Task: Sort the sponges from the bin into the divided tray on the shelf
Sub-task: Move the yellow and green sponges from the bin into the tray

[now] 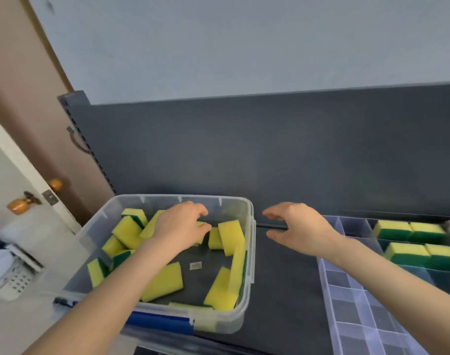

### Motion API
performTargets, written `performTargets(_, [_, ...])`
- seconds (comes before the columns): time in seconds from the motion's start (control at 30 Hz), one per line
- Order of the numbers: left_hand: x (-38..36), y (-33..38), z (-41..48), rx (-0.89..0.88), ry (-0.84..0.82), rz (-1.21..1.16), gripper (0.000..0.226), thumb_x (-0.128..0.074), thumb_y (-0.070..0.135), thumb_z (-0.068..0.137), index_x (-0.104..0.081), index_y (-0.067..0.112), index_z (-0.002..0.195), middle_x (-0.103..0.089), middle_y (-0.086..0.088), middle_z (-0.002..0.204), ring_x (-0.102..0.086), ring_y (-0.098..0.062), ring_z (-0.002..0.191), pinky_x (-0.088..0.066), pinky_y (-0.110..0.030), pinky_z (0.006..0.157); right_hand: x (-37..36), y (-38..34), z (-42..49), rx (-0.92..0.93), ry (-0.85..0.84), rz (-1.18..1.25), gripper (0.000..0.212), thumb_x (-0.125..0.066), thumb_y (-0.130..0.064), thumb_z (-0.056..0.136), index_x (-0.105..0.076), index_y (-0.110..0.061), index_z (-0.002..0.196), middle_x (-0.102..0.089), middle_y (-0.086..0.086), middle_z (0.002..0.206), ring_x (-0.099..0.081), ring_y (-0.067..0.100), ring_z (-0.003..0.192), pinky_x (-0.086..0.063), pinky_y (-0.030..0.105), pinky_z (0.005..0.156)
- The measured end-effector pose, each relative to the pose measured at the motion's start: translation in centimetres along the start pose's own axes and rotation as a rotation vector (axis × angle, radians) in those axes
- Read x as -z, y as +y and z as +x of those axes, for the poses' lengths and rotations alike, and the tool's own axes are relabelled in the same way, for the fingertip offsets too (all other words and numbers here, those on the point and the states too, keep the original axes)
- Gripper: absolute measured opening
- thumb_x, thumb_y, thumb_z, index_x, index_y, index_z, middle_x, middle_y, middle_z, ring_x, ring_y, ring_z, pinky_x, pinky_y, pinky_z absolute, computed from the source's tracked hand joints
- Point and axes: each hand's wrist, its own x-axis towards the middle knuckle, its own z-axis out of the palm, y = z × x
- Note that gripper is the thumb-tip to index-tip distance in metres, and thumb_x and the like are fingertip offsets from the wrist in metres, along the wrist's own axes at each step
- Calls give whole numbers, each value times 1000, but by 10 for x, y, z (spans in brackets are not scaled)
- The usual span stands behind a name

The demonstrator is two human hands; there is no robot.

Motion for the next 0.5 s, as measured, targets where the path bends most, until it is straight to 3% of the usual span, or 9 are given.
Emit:
performTargets(0.13, [3, -36, -7, 6, -22, 16, 37, -57, 46, 87, -57, 34, 122, -59, 13, 116, -57, -10, 101, -45, -27, 69, -17, -33, 14, 43, -12, -11, 44, -62, -36, 83, -54, -30, 127, -59, -12, 123, -56, 11, 111, -46, 24, 89])
performTargets(0.23, [0, -61, -13, 22, -47, -11, 37, -59, 45, 87, -57, 34, 122, -60, 13, 117, -58, -9, 100, -49, -28, 72, -30, -55, 25, 67, -54, -30, 46, -61, -37, 84, -52, -31, 129, -58, -13, 125, -54, 11, 113, -46, 27, 91])
performTargets(0.5, [-27, -97, -19, -40, -243, 1, 45, -63, 48, 83, -56, 33, 125, -60, 11, 120, -58, -10, 102, -53, -30, 77, -76, -96, 49, 150, -300, -145, 43, -60, -35, 83, -54, -27, 126, -57, -5, 125, -51, 19, 115, -45, 30, 89])
